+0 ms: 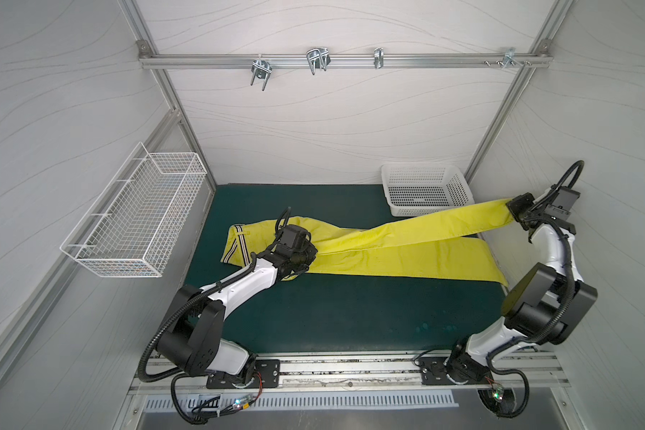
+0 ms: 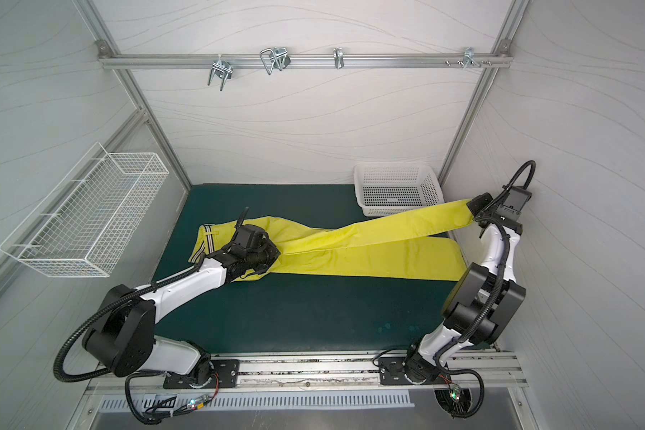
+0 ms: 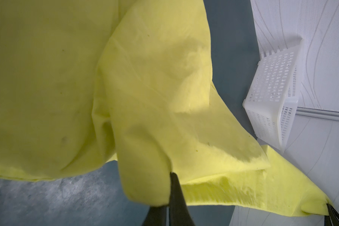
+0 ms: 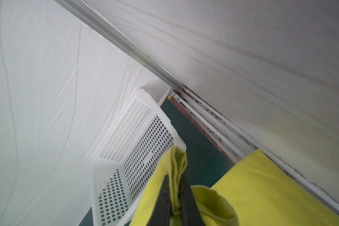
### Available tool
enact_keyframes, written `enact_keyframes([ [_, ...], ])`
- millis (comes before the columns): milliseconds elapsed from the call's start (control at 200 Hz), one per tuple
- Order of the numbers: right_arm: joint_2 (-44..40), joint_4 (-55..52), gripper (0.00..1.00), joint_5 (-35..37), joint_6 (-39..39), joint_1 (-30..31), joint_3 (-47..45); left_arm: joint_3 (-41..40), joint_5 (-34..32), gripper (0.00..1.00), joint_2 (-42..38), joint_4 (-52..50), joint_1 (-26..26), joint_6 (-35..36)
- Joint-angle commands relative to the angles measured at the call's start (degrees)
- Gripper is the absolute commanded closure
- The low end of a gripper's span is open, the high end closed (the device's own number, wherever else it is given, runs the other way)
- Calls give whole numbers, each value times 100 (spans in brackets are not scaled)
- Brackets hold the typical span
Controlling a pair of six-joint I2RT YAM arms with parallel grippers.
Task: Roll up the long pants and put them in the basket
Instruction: Fold the long pant at the center of the board.
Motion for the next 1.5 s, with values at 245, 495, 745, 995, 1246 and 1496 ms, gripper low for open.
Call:
enact_keyframes([
  [245,752,601,100,-295,443,-227,4,-50,-392,100,-416,192,192,84],
  [495,1100,1257,100,-861,1278,-654,473,949,59,100,-100,180,228,498],
  [745,1193,2883,100,-1275,2111,-929,87,1123,-327,100,-581,-121,227,943],
  [995,1828,3628,100,-1717,2987,-936,486,709,-658,100,-931,-172,244,890],
  [1246,2316,2816,100,-1775,2761,-907,1447,1221,-514,100,-584,-179,301,989],
  [1496,2511,3471,100,-1932,3051,-1017,1744,1938,159,100,54,-55,376,1107],
])
